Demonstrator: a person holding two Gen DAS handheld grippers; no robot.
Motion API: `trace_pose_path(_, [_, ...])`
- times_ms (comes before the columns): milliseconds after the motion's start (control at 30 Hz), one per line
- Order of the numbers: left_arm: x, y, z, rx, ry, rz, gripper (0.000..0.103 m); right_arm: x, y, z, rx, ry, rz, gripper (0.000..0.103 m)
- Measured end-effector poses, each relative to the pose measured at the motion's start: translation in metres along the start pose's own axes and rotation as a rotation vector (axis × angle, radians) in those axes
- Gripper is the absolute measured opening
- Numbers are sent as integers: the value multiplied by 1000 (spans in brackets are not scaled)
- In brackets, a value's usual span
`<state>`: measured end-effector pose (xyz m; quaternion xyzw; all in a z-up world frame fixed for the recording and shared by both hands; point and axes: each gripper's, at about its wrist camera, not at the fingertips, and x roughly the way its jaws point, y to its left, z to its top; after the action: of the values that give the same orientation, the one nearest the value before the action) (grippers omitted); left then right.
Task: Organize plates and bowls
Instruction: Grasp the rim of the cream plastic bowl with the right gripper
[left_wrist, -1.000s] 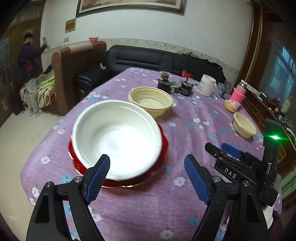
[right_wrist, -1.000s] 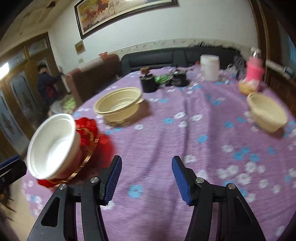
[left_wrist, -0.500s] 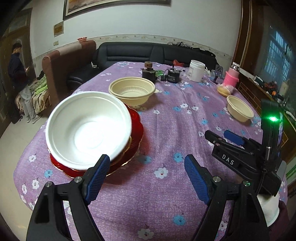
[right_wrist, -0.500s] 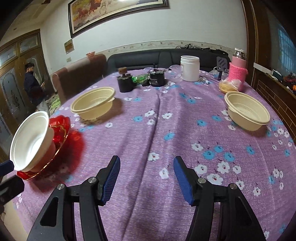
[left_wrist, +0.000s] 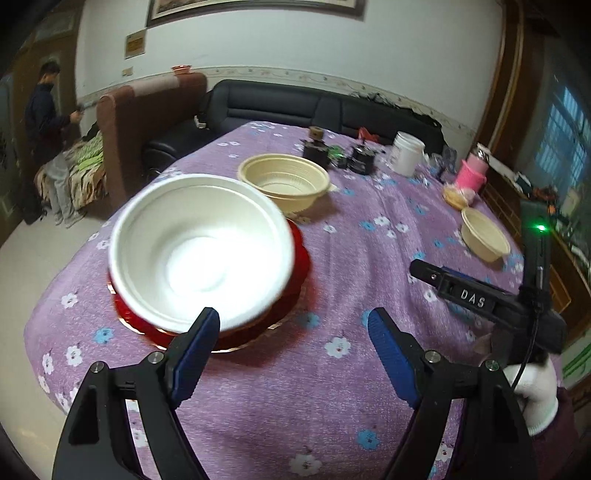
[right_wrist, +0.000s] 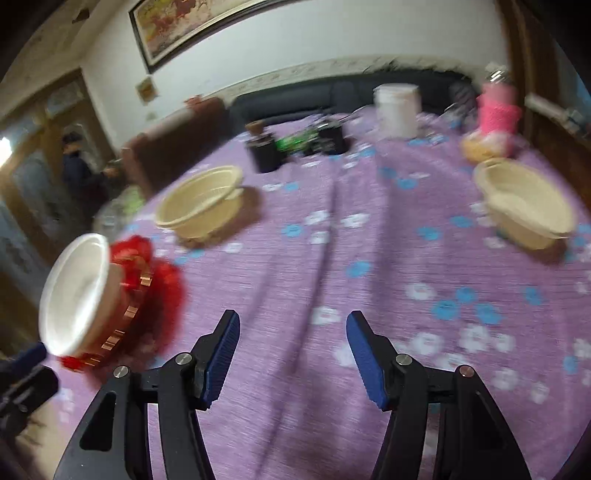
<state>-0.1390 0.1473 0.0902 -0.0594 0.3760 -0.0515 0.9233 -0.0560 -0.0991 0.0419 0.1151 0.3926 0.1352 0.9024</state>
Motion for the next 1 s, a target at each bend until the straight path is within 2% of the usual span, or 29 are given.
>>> trace_pose_path(133, [-8, 21, 5, -34, -22, 6, 82, 21, 8, 21, 34, 21, 85, 65])
trace_pose_path(200, [-11, 31, 6, -47, -33, 7, 82, 39, 11, 37, 91, 41, 133, 65])
trace_pose_path(400, [-6, 63, 4, -93, -17, 14, 82, 113, 21, 81, 278, 166, 282, 65])
trace_pose_path(533, [-3, 83, 1, -123, 0, 33, 82, 160, 30, 95, 404, 238, 306, 65])
trace_pose_path(600, [-3, 88, 0, -128, 5, 37, 82, 169, 31, 99, 444, 236, 297, 55])
trace_pose_path(633, [-4, 90, 0, -130, 6, 38, 82, 173, 30, 100, 470, 234, 295, 33])
trace_pose_path(667, [-4, 91, -1, -131, 7, 37, 82, 175, 30, 100, 483, 236, 299, 22])
trace_pose_path(700, [-4, 91, -1, -132, 7, 34, 82, 175, 28, 98, 496, 237, 305, 19])
trace_pose_path(767, [-6, 90, -2, -134, 5, 25, 82, 167, 25, 97, 476, 227, 259, 12])
trace_pose_path(900, [-10, 80, -2, -121, 4, -4, 82, 131, 6, 89, 446, 193, 207, 11])
trace_pose_path(1000, [-14, 65, -4, -97, 10, -33, 82, 99, -22, 78, 438, 216, 201, 11])
